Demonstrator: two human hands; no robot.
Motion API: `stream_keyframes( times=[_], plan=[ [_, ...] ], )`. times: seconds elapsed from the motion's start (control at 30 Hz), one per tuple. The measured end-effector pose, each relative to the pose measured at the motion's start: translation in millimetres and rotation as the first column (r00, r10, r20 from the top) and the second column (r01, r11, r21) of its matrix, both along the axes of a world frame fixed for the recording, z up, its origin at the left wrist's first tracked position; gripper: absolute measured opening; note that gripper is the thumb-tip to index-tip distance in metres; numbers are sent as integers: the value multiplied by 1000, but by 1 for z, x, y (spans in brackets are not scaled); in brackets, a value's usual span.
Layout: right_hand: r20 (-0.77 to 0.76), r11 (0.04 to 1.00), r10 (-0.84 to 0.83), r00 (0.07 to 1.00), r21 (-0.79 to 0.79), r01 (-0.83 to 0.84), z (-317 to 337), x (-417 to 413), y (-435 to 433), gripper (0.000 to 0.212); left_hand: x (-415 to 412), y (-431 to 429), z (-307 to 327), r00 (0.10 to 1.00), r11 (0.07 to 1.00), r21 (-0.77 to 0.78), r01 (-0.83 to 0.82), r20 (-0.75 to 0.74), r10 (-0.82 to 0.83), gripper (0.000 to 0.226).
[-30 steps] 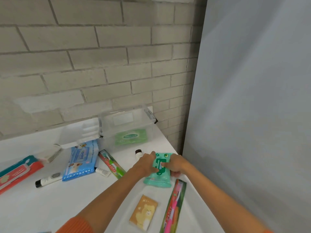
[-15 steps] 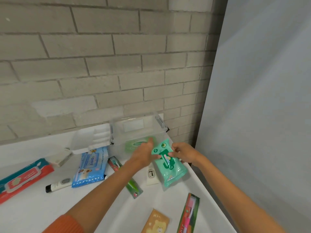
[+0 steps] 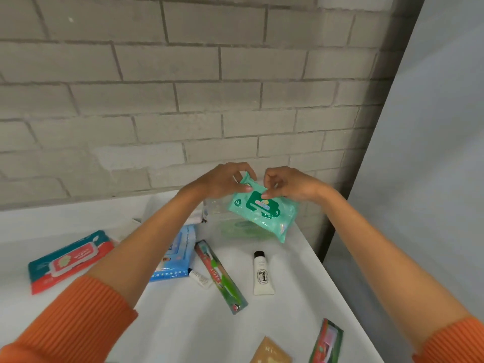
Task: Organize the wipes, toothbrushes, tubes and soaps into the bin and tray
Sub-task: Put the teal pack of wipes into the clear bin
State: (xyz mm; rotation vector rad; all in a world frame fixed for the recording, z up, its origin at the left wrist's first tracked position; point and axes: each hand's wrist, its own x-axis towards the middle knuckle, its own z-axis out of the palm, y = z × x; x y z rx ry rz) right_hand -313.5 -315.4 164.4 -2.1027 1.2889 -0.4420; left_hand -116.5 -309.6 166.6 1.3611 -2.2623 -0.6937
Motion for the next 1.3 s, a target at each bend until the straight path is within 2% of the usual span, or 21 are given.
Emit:
stream_keyframes(
  times=[0.13, 0.2, 0.3, 0.43, 0.57, 0.77, 0.9, 1.03, 1.13, 1.3],
  plan=[
    [75, 1000, -14, 997, -11, 15, 6, 16, -24, 22, 15, -13, -2, 988, 989, -81, -127, -95, 119, 17],
    [92, 999, -26, 995, -26, 29, 7, 21, -36, 26, 19, -20, -6, 975, 972, -126, -197, -128, 181, 18],
    [64, 999, -30, 998, -42, 32, 5, 27, -56, 30, 24, -31, -13, 957, 950, -179, -256, -188, 223, 20],
    [-9, 996, -19, 1000, -91, 18, -4, 36, -80, 23, 23, -49, -34, 928, 931, -156, -331, -233, 291, 20],
    [-101, 998, -15, 995, -62, 9, -35, 44, -98, 22, 25, -69, -61, 931, 931, -61, -359, -88, 353, 24],
    [-243, 996, 64, 968, 70, -48, -81, 52, -118, 25, 25, -87, -96, 916, 952, -4, -305, 271, 295, 30],
    [-315, 986, 123, 941, 149, -79, -98, 56, -128, 27, 17, -96, -105, 846, 970, -48, -237, 482, 230, 33],
    [-380, 981, 164, 910, 162, -109, -108, 64, -132, 27, 9, -102, -108, 718, 980, -63, -188, 672, 181, 37],
    [-435, 986, 149, 888, 136, -98, -115, 68, -134, 25, 7, -101, -107, 688, 977, -123, -177, 695, 212, 31],
    [-381, 998, 33, 924, 69, -7, -104, 66, -129, 25, 13, -87, -92, 782, 951, -246, -189, 548, 297, 27]
  ],
)
